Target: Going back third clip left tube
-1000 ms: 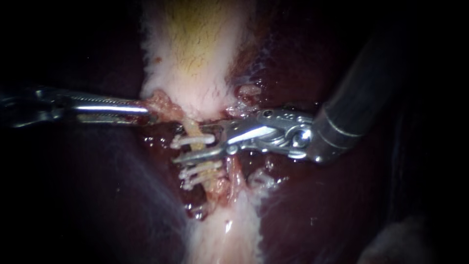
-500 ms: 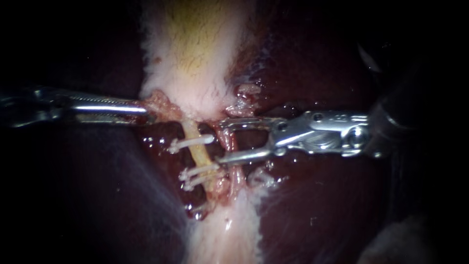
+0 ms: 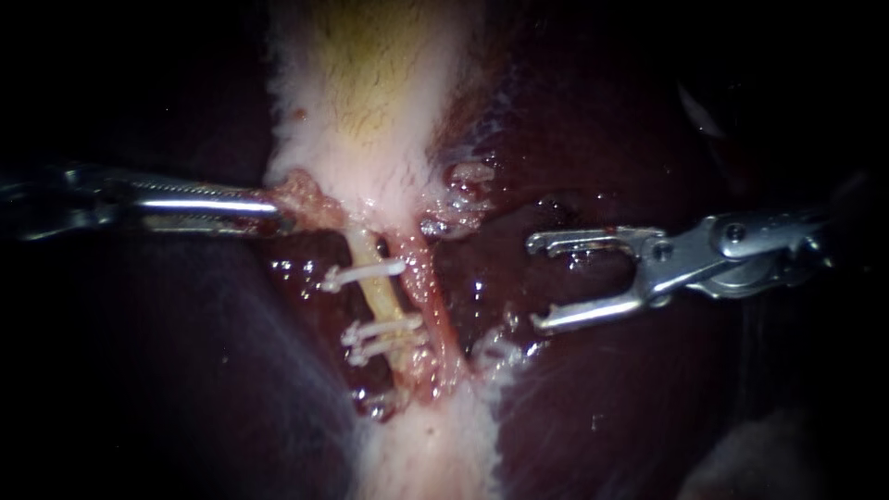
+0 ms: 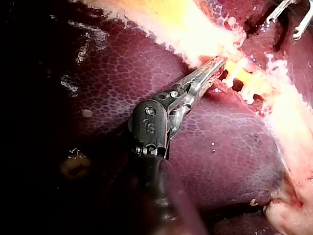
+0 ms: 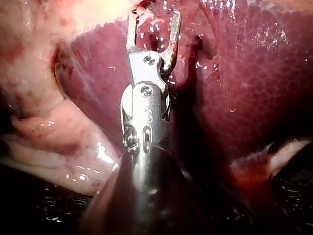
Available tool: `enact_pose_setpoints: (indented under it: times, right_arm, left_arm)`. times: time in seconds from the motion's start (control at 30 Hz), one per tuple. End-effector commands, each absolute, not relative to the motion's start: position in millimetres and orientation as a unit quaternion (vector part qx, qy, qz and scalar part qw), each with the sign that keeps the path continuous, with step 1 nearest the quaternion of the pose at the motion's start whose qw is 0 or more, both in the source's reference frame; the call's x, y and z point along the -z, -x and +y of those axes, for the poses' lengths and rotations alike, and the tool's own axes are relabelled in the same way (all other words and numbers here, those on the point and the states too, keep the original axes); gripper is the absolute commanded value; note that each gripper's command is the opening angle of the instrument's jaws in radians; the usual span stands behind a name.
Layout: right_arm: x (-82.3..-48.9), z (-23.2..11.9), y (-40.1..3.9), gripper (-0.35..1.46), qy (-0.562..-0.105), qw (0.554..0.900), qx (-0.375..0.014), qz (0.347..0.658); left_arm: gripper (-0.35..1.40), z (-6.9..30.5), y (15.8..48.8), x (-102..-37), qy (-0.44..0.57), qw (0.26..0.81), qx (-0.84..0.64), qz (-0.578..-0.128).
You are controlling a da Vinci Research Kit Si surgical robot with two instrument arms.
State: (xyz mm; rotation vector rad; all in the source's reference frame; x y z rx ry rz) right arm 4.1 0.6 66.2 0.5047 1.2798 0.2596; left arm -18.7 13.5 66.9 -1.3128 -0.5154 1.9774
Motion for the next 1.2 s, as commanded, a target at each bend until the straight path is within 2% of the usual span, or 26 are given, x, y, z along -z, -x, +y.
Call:
enact_pose_setpoints:
  times: [0.03, 0.33, 0.83, 1.2]
  right_arm:
    - [-66.2, 0.6, -4.0, 0.50, -0.233, 0.765, -0.120, 0.589]
    - [-66.2, 0.6, -3.8, 0.50, -0.233, 0.765, -0.119, 0.589]
    - [-66.0, 0.4, -3.8, 0.50, -0.233, 0.765, -0.119, 0.589]
    - [-65.9, 0.4, -3.9, 0.50, -0.233, 0.765, -0.119, 0.589]
  left_arm:
    - [-0.35, 13.5, 18.7, -66.9, 0.507, 0.349, -0.763, -0.199]
    - [-0.35, 13.9, 18.9, -67.5, 0.506, 0.349, -0.763, -0.198]
    - [-0.35, 15.0, 21.9, -71.4, 0.508, 0.350, -0.763, -0.192]
    - [-0.35, 15.0, 22.2, -71.8, 0.507, 0.349, -0.764, -0.192]
